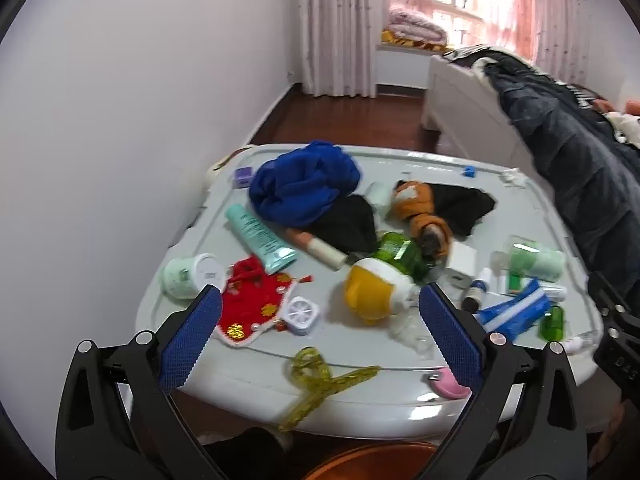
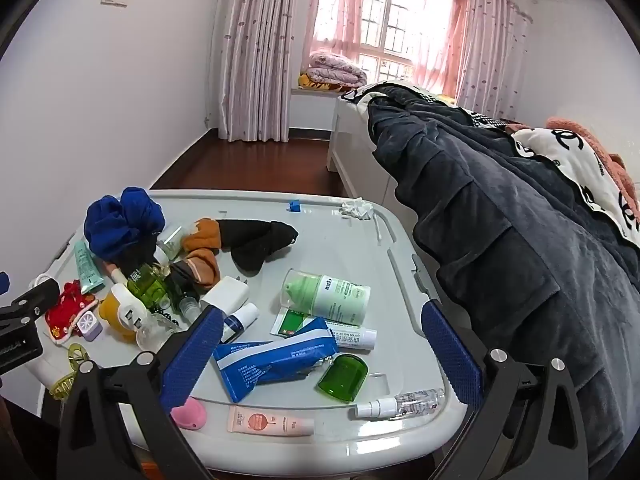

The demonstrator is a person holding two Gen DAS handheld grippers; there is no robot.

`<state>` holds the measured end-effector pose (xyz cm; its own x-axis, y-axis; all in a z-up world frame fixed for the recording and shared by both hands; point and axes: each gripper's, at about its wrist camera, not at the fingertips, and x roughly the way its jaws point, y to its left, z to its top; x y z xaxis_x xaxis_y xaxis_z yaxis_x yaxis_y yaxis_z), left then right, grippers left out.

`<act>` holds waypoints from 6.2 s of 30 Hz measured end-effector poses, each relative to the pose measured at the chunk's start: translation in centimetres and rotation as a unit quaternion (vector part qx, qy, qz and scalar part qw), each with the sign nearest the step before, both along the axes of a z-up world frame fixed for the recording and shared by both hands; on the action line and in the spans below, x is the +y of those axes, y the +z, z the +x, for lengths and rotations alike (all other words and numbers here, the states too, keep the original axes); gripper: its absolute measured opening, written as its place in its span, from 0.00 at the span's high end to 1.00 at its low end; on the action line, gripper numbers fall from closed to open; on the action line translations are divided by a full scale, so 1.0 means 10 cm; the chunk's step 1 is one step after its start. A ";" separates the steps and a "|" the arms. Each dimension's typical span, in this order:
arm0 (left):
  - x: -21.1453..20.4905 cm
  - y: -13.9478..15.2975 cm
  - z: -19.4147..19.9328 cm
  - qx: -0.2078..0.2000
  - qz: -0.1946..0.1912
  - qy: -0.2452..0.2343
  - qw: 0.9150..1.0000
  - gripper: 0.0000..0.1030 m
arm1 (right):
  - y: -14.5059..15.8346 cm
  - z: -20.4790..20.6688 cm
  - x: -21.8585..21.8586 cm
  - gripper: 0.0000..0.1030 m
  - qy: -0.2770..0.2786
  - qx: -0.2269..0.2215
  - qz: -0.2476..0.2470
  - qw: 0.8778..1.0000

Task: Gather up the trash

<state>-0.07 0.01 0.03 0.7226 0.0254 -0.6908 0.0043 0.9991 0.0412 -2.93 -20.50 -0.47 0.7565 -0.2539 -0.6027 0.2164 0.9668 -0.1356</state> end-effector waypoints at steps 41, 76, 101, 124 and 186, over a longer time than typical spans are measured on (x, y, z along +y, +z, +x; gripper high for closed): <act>0.14 -0.19 0.12 0.041 -0.006 0.031 0.999 0.07 | -0.06 0.02 0.02 0.05 0.004 0.009 -0.004 1.000; 0.12 -0.20 0.09 0.040 -0.005 0.030 0.999 0.07 | -0.06 0.02 0.02 0.05 0.004 0.010 -0.003 1.000; 0.20 -0.23 0.11 0.038 -0.007 0.007 0.999 0.07 | 0.01 0.00 -0.03 0.05 -0.004 0.000 0.001 1.000; -0.22 -0.79 0.72 0.082 -0.025 -0.111 0.990 0.08 | 0.08 -0.08 -0.63 0.05 -0.044 -0.006 0.073 0.996; -0.05 -0.58 0.55 0.069 -0.113 -0.115 0.984 0.34 | -0.95 1.33 -0.49 0.05 0.139 0.156 -0.010 0.978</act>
<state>5.46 -0.53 -5.78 0.5905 -0.2943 -0.7515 0.2224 0.9544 -0.1990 10.38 -25.35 -9.96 0.5784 -0.0780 -0.8120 -0.1100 0.9789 -0.1724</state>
